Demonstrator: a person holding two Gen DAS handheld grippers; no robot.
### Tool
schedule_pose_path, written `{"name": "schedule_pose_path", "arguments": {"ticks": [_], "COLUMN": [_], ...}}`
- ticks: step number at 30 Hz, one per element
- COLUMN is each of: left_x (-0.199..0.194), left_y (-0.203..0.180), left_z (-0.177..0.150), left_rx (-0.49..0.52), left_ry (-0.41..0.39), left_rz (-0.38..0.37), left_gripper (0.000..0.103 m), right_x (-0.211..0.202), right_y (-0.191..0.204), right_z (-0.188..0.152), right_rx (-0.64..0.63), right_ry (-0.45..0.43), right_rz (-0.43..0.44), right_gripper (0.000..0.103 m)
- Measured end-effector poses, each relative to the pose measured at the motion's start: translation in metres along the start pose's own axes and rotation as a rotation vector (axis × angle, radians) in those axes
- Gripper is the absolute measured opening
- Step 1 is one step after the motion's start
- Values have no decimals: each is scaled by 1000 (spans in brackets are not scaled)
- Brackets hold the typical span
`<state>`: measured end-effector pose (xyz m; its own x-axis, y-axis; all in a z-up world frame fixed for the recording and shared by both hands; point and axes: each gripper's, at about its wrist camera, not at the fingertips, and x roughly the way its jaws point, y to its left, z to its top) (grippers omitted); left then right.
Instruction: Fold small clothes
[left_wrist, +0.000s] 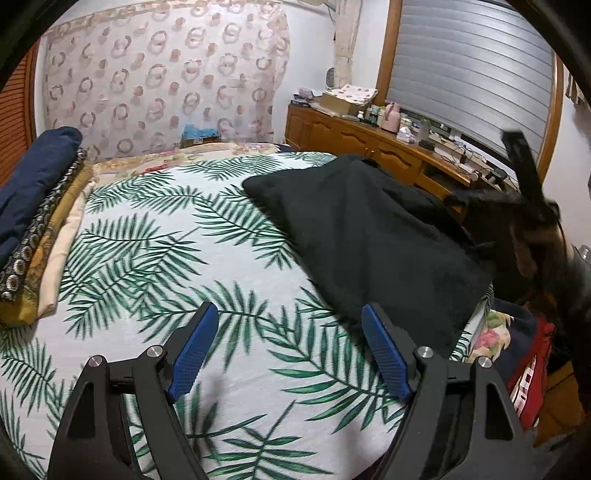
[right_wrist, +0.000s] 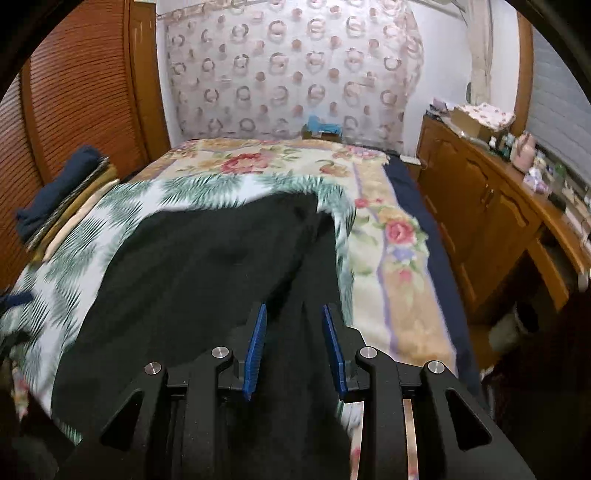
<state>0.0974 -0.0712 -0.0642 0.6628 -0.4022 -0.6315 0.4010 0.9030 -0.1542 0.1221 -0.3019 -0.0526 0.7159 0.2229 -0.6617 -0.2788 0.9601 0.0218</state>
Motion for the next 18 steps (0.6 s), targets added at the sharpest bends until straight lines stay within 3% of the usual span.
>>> {"name": "schedule_pose_path", "arguments": {"ticks": [3,8,18], "left_x": [7,15,24], "left_y": [-8,-20,-38], "left_z": [0,-1,-5], "left_rx": [13,32,64], "left_ry": [18,45,78], "left_rz": [-8,-15,-33], "left_gripper": [81,81,81], "right_x": [-13,-32,-21], "right_y": [-6,-22,-13], "right_z": [-24,-46,-57], "right_rx": [49,113,58], "right_ry": [15,12,50], "right_rz": [19,73,62], "right_gripper": [49,50,48]}}
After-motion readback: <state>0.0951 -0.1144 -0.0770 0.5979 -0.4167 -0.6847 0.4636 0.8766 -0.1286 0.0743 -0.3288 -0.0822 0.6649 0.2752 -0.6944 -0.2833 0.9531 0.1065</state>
